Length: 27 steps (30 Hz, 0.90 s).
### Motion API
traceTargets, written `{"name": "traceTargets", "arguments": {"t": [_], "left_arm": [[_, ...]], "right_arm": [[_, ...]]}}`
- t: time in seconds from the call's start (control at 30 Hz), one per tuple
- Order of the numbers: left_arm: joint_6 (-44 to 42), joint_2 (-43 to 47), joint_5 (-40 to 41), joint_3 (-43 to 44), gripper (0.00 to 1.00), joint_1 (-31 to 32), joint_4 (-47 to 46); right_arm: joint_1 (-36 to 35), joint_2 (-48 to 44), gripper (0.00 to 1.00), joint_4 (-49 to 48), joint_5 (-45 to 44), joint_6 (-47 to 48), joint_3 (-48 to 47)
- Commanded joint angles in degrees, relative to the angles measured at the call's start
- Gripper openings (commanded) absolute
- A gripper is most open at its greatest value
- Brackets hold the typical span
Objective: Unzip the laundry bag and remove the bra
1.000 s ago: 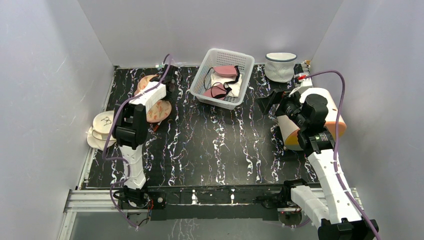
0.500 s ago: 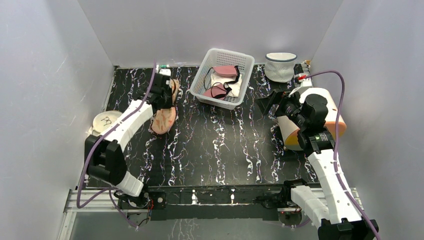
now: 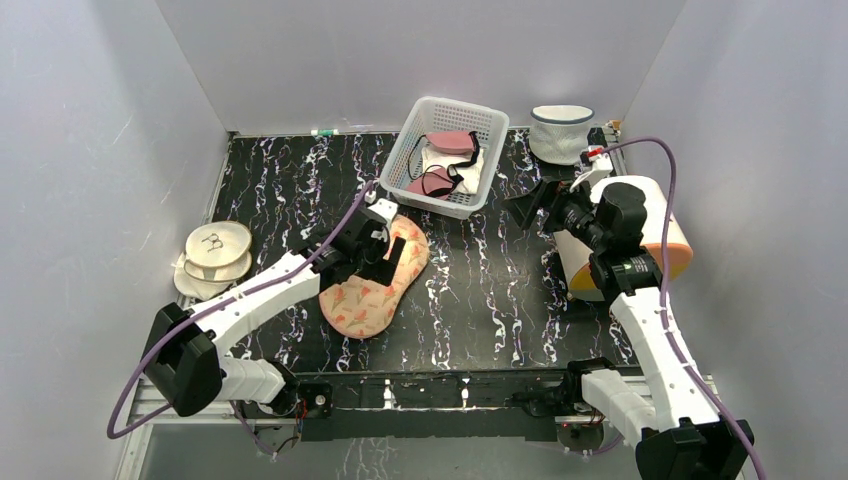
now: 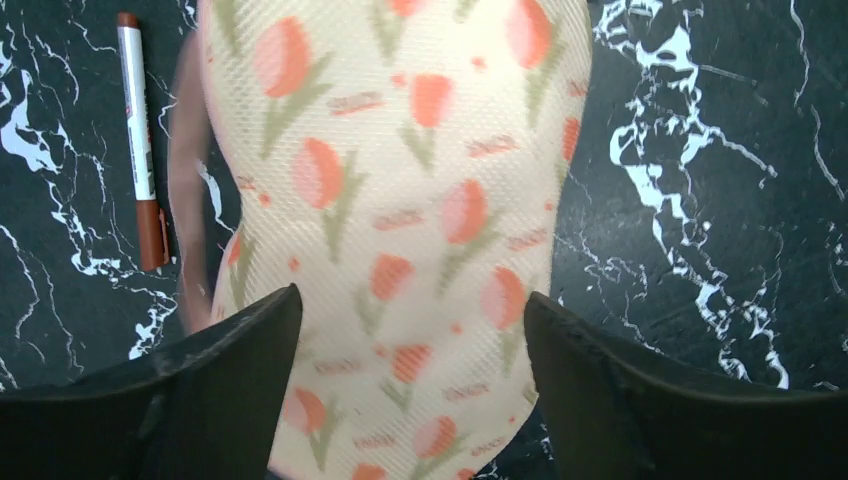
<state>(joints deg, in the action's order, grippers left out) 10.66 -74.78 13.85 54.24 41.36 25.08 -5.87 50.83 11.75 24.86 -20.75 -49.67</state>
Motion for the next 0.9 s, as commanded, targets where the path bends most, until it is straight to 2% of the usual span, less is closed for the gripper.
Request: {"name": "traceTargets", "arguments": {"t": [0.0, 0.07, 0.23, 0.47, 0.67, 0.87], "left_arm": [[0.95, 1.03, -1.72, 1.59, 0.89, -0.24, -0.74], [1.12, 0.56, -3.45, 3.39, 0.97, -0.19, -1.56], [1.09, -5.32, -4.47, 8.71, 0.95, 1.63, -3.83], [-0.65, -16.50, 0.28, 15.37, 0.77, 6.64, -5.93], [-1.31, -25.28, 3.96, 19.70, 0.55, 8.99, -4.50], [-5.82, -33.47, 19.64, 24.06, 0.44, 13.84, -1.95]], "right_arm": [[0.24, 1.10, 0.98, -2.67, 3.41, -0.09, 0.56], [0.28, 1.79, 0.98, -1.31, 4.47, 0.61, 0.38], [0.24, 2.60, 0.98, 1.35, 5.32, 1.96, 0.18], [0.24, 0.00, 0.98, 5.53, 1.71, 2.62, 1.27], [0.25, -2.58, 0.98, 9.93, -2.04, 4.32, 0.80], [0.24, -3.51, 0.98, 10.56, -1.81, 4.42, 1.92]]}}
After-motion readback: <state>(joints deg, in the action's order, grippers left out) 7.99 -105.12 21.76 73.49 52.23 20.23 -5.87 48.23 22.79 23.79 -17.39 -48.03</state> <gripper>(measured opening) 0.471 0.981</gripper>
